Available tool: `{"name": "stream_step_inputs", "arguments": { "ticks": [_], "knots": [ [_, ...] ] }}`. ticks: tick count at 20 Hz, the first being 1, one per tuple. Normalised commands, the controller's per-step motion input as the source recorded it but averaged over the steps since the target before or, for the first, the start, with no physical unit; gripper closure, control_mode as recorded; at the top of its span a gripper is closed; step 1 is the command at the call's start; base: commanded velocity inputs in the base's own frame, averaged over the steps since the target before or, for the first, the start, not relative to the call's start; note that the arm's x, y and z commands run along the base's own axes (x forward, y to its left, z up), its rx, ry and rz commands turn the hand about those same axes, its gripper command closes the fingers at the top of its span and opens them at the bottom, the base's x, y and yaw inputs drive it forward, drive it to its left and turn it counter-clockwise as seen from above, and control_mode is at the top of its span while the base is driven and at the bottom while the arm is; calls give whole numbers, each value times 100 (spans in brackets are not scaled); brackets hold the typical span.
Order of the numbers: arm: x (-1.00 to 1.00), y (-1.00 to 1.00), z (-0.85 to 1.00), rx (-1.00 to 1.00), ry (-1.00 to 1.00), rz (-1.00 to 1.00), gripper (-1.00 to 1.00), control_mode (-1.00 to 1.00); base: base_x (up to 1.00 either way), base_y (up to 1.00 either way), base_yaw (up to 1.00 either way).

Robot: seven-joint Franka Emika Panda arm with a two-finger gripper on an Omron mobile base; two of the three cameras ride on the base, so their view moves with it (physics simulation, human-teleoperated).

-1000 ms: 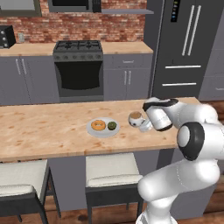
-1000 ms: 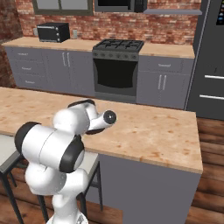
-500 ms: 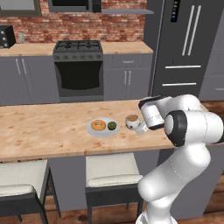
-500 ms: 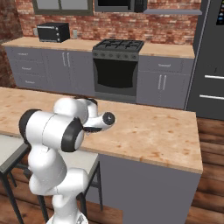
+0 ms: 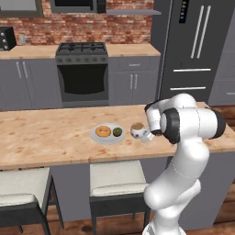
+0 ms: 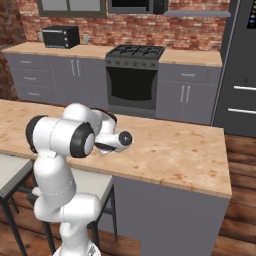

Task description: Pick up the brewed coffee from the coffee machine and place it next to the breakfast plate on the dining counter.

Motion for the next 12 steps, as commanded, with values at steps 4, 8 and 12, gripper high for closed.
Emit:
{"name": "stream_step_inputs", "arguments": {
  "ticks": [4, 8, 12],
  "knots": [
    [37, 1, -26, 0, 4, 0, -100, -100, 0, 0, 0],
    [14, 8, -10, 0, 1, 0, -100, -100, 0, 0, 0],
    [-24, 19, 0, -4, 0, 0, -100, -100, 0, 0, 0]
  ]
}}
